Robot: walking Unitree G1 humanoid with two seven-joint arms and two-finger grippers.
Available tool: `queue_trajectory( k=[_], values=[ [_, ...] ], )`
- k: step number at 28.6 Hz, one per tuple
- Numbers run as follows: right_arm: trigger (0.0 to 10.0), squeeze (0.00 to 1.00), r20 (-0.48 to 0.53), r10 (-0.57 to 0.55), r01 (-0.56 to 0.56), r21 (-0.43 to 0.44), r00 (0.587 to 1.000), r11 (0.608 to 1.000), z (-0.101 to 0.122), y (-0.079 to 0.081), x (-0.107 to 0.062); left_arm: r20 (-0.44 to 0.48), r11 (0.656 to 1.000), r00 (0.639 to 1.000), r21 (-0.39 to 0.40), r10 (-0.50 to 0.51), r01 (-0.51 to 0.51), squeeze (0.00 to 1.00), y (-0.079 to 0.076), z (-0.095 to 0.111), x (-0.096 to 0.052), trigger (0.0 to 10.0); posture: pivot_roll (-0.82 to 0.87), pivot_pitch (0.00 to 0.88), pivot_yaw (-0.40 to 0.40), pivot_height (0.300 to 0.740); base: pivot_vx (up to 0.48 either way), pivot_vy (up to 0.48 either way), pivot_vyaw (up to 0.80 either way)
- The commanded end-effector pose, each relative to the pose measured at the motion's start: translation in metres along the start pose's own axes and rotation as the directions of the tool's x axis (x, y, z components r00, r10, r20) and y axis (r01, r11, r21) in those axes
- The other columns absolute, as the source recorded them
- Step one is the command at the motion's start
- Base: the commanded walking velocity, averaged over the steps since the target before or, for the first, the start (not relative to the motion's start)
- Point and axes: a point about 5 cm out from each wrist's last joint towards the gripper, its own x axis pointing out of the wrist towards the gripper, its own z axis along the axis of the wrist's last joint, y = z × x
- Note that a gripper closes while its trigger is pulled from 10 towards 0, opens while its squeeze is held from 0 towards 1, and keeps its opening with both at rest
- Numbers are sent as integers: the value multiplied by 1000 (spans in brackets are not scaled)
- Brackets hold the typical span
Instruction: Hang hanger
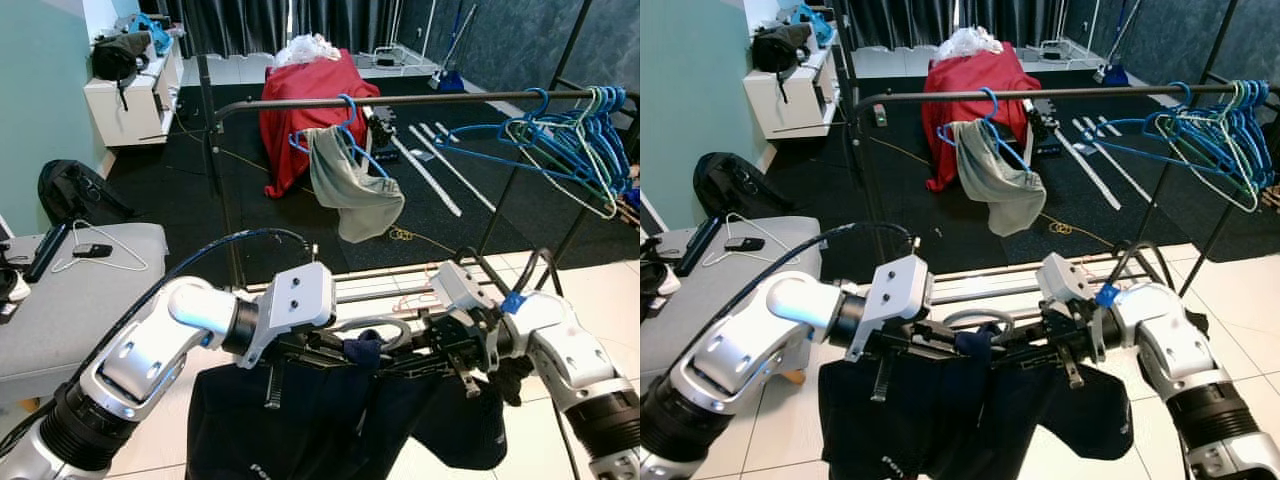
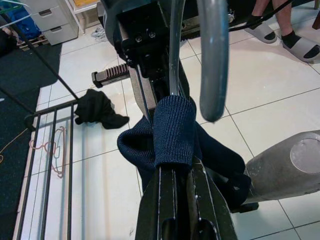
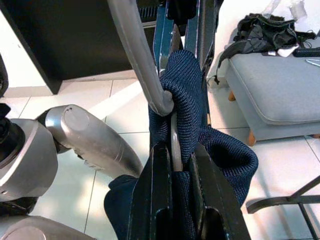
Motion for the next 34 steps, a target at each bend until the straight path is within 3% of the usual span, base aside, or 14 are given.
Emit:
queue_trajectory(
  k=[1, 13, 14, 16, 17, 19, 20, 22, 25, 27, 28, 29, 30, 34],
  values=[
    [0, 0, -19, 2, -2, 12, 1000, 1000, -2, -2, 1, 21, 998, 999, 53, -44, 43, 0, -2, 11, 6, 0, -121, 74, -36, 740, 0, 0, 0],
    [0, 0, 4, -34, 34, -8, 999, 999, 1, -4, 0, -10, 997, 1000, 74, -8, 9, 0, 0, 5, 4, 314, -120, 69, -38, 740, 0, 0, 0],
    [0, 0, 15, -53, 54, -8, 998, 999, 2, -3, -3, -19, 996, 998, 57, 66, -65, 765, 6, -3, 0, 10000, -125, 62, -37, 740, 0, 0, 0],
    [0, 0, 15, -53, 54, -8, 998, 999, 2, -3, -3, -19, 996, 998, 57, 66, -65, 765, 6, -3, 0, 10000, -125, 62, -37, 740, 0, 0, 0],
    [0, 0, 22, -69, 69, -6, 997, 998, 3, -2, -5, -31, 991, 991, 28, 131, -130, 1000, 9, -12, -8, 10000, -130, 60, -35, 740, 0, 0, 0],
    [0, 0, 27, -84, 84, -4, 996, 996, 3, -1, -8, -48, 980, 979, -3, 197, -197, 1000, 12, -21, -17, 10000, -132, 58, -34, 740, 0, 0, 0],
    [0, 0, 33, -103, 103, -1, 994, 995, 4, 1, -11, -93, 969, 967, -50, 238, -244, 0, 9, -33, -33, 10000, -133, 57, -37, 740, 0, 0, 0],
    [0, 0, 33, -103, 103, -1, 994, 995, 4, 1, -11, -93, 969, 967, -50, 238, -244, 0, 9, -33, -33, 10000, -133, 57, -37, 740, 0, 0, 0],
    [0, 0, 40, -125, 125, 4, 991, 992, 4, 2, -15, -160, 955, 951, -95, 264, -281, 0, 0, -44, -54, 10000, -130, 60, -41, 740, 0, 0, 0],
    [0, 0, 40, -125, 125, 4, 991, 992, 4, 2, -15, -160, 955, 951, -95, 264, -281, 0, 0, -44, -54, 10000, -130, 60, -41, 740, 0, 0, 0],
    [0, 0, 41, -136, 135, 5, 990, 991, 3, 1, -17, -203, 943, 935, -99, 292, -316, 0, -3, -50, -66, 10000, -124, 62, -43, 740, 0, 0, 0],
    [0, 0, 41, -136, 135, 5, 990, 991, 3, 1, -17, -203, 943, 935, -99, 292, -316, 0, -3, -50, -66, 10000, -124, 62, -43, 740, 0, 0, 0],
    [0, 0, 44, -162, 162, 1, 986, 987, 4, -1, -19, -256, 920, 903, -95, 346, -379, 0, -5, -55, -82, 10000, -118, 76, -50, 740, 0, 0, 0],
    [0, 0, 67, -207, 207, 3, 976, 978, 6, -5, -23, -346, 883, 856, -134, 384, -450, 0, -16, -61, -101, 10000, -113, 86, -54, 740, 0, 0, 0]
  ],
)
